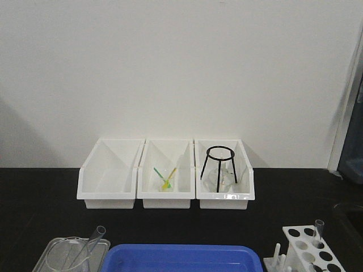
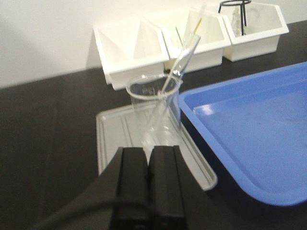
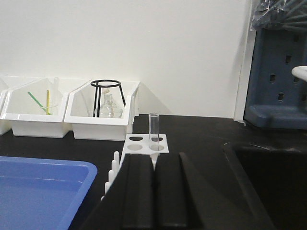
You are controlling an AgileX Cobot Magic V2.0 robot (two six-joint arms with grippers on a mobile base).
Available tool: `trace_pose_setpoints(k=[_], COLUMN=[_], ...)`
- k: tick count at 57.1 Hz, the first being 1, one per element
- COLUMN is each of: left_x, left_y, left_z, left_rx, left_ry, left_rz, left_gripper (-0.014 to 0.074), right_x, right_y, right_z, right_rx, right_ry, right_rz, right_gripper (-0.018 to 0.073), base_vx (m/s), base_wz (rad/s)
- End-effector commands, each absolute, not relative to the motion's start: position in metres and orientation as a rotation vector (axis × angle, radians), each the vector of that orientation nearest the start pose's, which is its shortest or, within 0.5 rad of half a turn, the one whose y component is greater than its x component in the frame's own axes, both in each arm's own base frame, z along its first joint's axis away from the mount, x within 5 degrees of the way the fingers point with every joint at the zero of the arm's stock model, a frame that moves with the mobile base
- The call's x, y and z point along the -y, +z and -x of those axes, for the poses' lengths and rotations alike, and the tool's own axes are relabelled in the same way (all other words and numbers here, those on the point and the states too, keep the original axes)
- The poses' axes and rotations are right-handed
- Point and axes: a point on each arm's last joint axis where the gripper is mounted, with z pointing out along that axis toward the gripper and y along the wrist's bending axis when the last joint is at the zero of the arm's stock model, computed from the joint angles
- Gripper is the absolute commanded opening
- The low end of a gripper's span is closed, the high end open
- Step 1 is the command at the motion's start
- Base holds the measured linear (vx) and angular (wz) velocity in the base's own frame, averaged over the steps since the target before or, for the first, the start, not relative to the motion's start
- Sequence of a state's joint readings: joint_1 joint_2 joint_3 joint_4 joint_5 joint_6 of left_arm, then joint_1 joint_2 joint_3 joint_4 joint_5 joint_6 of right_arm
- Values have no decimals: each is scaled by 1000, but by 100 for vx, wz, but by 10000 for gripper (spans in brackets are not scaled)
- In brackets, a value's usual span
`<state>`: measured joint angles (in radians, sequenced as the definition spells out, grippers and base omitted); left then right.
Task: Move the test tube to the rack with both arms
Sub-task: 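Move the left gripper toward the glass test tube in the beaker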
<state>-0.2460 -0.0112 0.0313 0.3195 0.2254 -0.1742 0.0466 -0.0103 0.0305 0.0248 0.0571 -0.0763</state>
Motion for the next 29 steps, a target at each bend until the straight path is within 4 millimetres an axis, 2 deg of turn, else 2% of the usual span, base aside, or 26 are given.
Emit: trace_pose_setpoints(k=[1,6,14,21,25,29], left_x=[10,11,13,13,14,15], left_y=[205,207,213,216,224,238], left_z=[-54,-53,-52,-52,-50,-47], left_rx=[-1532,-1516,-1475,-1454,-1392,-1284], left_ry=[-1,-61,-320,-334,-335,-374], left_rz=[-316,-273,-70,-64,-83,-81], left_gripper=[-4,-4,-4,-4,-4,-4], right_x=[-2,-2,-2,-2,-2,0], right_y=[200,200,202,205,214,232], right_z=[-57,-57,-57,-56,-55,-51], right_rx=[-1483,-1483,-1470,-1427,-1347,-1246], right_ry=[-16,-16,-17,-17,5,110], right_rz=[76,76,75,72,43,-59], right_gripper=[-12,-11,-11,-11,-11,-11], base_vx=[0,0,0,0,0,0], base_wz=[0,0,0,0,0,0])
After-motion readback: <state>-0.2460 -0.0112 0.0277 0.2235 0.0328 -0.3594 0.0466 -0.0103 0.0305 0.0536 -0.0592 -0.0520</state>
